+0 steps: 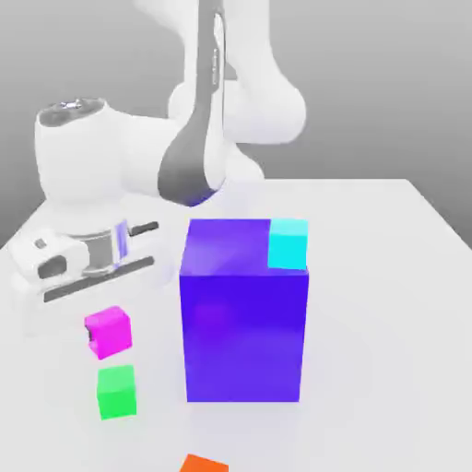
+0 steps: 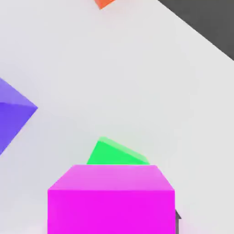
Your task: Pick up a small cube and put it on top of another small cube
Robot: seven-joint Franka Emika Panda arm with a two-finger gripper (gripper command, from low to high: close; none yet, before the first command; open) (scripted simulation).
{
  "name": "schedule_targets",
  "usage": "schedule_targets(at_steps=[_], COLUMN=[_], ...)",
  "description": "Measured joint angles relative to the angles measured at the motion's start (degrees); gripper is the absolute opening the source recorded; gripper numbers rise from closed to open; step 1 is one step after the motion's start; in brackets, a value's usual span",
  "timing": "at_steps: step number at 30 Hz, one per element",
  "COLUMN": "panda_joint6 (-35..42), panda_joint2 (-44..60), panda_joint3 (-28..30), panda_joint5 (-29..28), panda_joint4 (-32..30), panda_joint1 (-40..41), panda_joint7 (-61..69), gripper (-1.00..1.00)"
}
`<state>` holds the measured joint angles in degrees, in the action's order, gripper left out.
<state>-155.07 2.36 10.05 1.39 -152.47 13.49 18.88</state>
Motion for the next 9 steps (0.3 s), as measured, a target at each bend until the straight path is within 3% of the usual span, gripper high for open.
schedule_targets(at_steps=[6,7,9], panda_joint6=[-6.5,-7.4,-7.4], panda_joint2=[7.1,8.1,8.1], panda_joint3=[-1.5,-1.8,-1.8], panda_joint5=[3.3,3.7,3.7], panda_joint4=[0.2,0.2,0.2], panda_joint1=[1.0,1.2,1.2], panda_joint7=[2.4,2.7,2.7], gripper=[-1.0,1.0,1.0])
